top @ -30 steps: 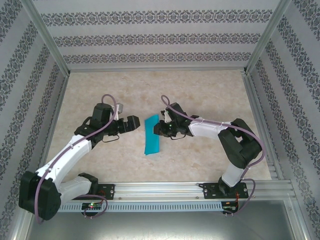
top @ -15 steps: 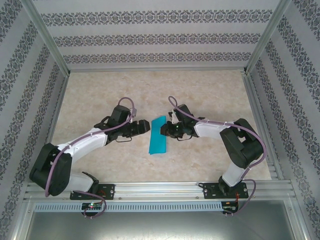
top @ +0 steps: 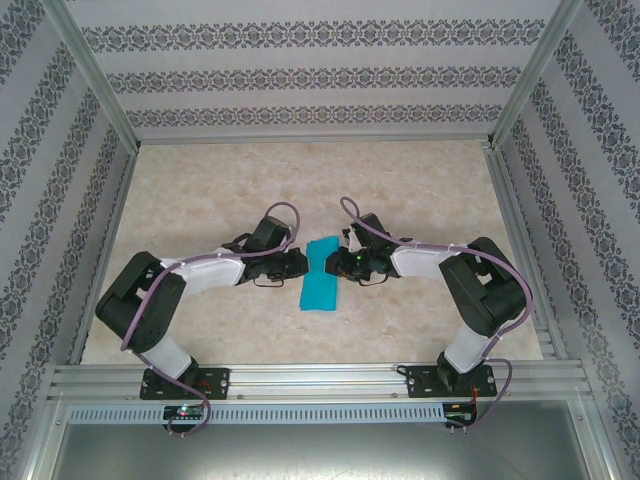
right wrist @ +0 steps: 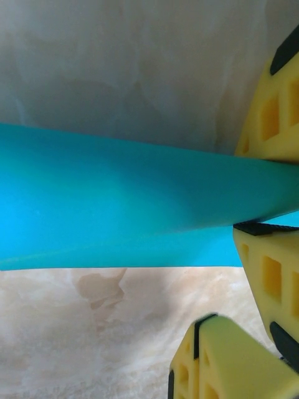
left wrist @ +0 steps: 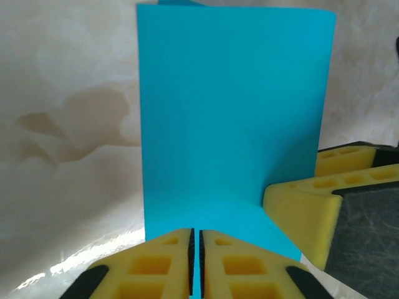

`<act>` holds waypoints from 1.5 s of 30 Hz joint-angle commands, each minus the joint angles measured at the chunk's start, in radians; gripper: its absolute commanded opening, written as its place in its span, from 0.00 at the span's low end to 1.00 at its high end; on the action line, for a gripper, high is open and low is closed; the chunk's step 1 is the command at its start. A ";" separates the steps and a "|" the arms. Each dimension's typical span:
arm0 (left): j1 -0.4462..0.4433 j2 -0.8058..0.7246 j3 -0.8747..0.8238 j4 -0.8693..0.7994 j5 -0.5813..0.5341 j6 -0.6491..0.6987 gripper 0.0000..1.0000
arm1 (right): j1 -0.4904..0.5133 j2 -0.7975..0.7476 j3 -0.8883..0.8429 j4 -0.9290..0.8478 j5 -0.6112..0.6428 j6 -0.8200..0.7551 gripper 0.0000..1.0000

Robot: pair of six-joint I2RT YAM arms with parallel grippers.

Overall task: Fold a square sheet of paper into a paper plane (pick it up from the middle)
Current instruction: Hold the square sheet of paper at the center of the table.

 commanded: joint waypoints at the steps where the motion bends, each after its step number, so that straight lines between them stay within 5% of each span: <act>1: -0.021 0.031 0.042 0.029 -0.016 0.013 0.13 | -0.010 -0.008 -0.008 0.014 0.026 -0.004 0.30; 20: -0.041 0.154 0.107 -0.017 -0.025 0.072 0.06 | -0.013 -0.086 0.054 -0.196 0.147 -0.103 0.45; 32: -0.042 0.163 0.141 -0.040 -0.019 0.099 0.07 | -0.013 0.029 0.167 -0.242 0.158 -0.145 0.51; 41: -0.042 0.189 0.174 -0.049 0.004 0.121 0.08 | -0.007 0.096 0.223 -0.292 0.197 -0.159 0.51; 45: -0.042 0.184 0.187 -0.055 0.016 0.123 0.10 | -0.007 0.100 0.226 -0.313 0.222 -0.171 0.42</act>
